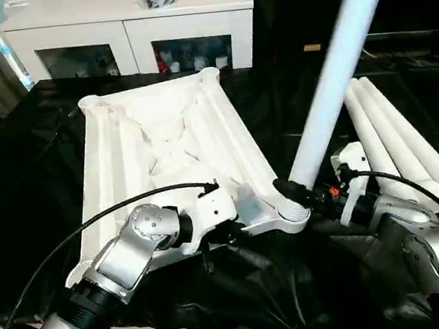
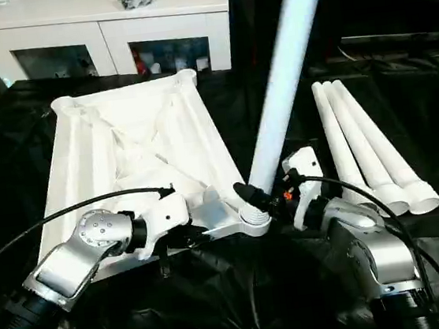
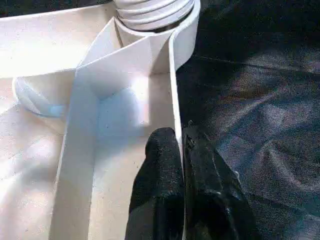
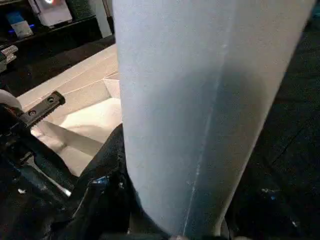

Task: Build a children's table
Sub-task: Insert table leg to table base

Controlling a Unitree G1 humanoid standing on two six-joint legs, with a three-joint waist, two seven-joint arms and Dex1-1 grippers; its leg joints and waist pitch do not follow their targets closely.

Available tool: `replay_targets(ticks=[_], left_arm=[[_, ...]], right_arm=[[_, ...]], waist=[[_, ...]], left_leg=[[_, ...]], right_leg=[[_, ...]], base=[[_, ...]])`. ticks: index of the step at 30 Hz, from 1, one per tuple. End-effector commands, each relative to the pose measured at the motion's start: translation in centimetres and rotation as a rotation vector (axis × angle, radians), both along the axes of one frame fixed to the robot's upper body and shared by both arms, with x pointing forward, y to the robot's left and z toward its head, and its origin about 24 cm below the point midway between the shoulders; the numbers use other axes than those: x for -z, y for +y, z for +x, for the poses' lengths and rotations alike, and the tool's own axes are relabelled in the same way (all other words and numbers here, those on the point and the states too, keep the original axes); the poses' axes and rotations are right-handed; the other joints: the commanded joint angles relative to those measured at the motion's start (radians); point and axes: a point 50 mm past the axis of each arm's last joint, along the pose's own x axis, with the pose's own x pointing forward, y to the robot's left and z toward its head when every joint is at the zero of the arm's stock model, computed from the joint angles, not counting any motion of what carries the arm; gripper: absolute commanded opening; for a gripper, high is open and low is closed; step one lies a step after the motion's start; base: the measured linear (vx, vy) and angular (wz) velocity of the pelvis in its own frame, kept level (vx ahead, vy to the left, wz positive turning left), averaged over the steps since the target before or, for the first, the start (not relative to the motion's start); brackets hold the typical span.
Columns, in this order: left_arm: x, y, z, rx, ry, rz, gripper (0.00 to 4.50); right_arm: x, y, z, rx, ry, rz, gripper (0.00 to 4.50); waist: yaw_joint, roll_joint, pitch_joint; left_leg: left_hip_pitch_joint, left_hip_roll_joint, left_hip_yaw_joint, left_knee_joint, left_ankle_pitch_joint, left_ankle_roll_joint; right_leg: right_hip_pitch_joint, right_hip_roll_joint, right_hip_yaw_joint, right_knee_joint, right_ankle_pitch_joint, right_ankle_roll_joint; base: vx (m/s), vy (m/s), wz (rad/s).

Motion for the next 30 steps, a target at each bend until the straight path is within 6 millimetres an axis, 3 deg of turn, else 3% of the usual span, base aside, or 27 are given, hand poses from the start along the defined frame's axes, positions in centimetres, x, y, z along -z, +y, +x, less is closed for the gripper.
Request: replay_targets(ticks=[1,10,16,21,23,24,26,28,30], left_arm=[[0.1,-0.1,-0.1,0.046,-0.004,0.039,0.00],[0.1,0.0,0.7,0.002,-0.025,0.032,0.00],[0.1,0.0,0.9,-0.006,-0.029,0.029,0.00],[0.1,-0.2,0.9,-0.002,-0.031,0.023,0.00],[0.1,-0.2,0.9,0.002,-0.031,0.019,0.00],[0.1,-0.2,0.9,0.005,-0.031,0.017,0.00],[0.1,-0.3,0.8,0.011,-0.031,0.014,0.00],[0.2,-0.2,0.8,0.013,-0.032,0.015,0.00],[0.1,-0.2,0.9,0.017,-0.033,0.014,0.00]], right_arm=[[1.2,-0.9,-0.1,0.064,0.049,0.011,1.91],[3.3,-0.7,-1.7,0.112,0.008,-0.001,1.91],[3.2,-0.1,-2.0,0.102,-0.033,-0.028,1.91],[3.0,0.3,-1.9,0.029,-0.053,-0.115,1.91],[2.9,0.5,-1.9,-0.008,-0.053,-0.130,1.91],[2.9,0.6,-1.9,-0.022,-0.052,-0.132,1.90],[2.7,0.8,-1.8,-0.068,-0.052,-0.132,1.90],[2.6,0.9,-1.8,-0.089,-0.052,-0.131,1.90],[2.5,0.8,-1.8,-0.103,-0.050,-0.127,1.90]], waist=[[-0.003,-0.002,-0.056],[-0.001,-0.006,-0.051],[-0.003,-0.007,-0.048],[-0.006,-0.014,-0.044],[-0.007,-0.013,-0.044],[-0.008,-0.018,-0.044],[-0.008,-0.017,-0.046],[-0.006,-0.019,-0.049],[-0.006,-0.020,-0.050]], left_leg=[[0.016,0.073,-0.033,-0.098,-0.247,-0.002],[0.019,0.076,-0.032,-0.103,-0.296,-0.014],[0.018,0.076,-0.035,-0.110,-0.321,-0.015],[0.019,0.078,-0.036,-0.113,-0.349,-0.022],[0.020,0.078,-0.037,-0.114,-0.357,-0.024],[0.019,0.078,-0.038,-0.115,-0.359,-0.022],[0.021,0.079,-0.038,-0.116,-0.351,-0.019],[0.018,0.080,-0.033,-0.117,-0.295,-0.001],[0.018,0.080,-0.032,-0.116,-0.282,0.007]], right_leg=[[0.039,-0.066,0.035,-0.084,-0.221,-0.258],[0.025,-0.068,0.037,-0.097,-0.317,-0.222],[0.025,-0.069,0.037,-0.100,-0.352,-0.206],[0.022,-0.070,0.038,-0.107,-0.409,-0.185],[0.020,-0.071,0.039,-0.109,-0.431,-0.177],[0.020,-0.072,0.039,-0.111,-0.443,-0.171],[0.021,-0.072,0.038,-0.112,-0.431,-0.171],[0.025,-0.069,0.039,-0.109,-0.337,-0.191],[0.028,-0.069,0.038,-0.106,-0.305,-0.205]], base=[[0.000,0.000,0.00],[0.000,0.000,0.00],[0.000,0.000,0.00],[0.000,0.000,0.00],[0.000,0.000,0.00],[0.000,0.000,0.00],[0.000,0.000,0.00],[0.000,0.000,0.00],[0.000,0.000,0.00]])
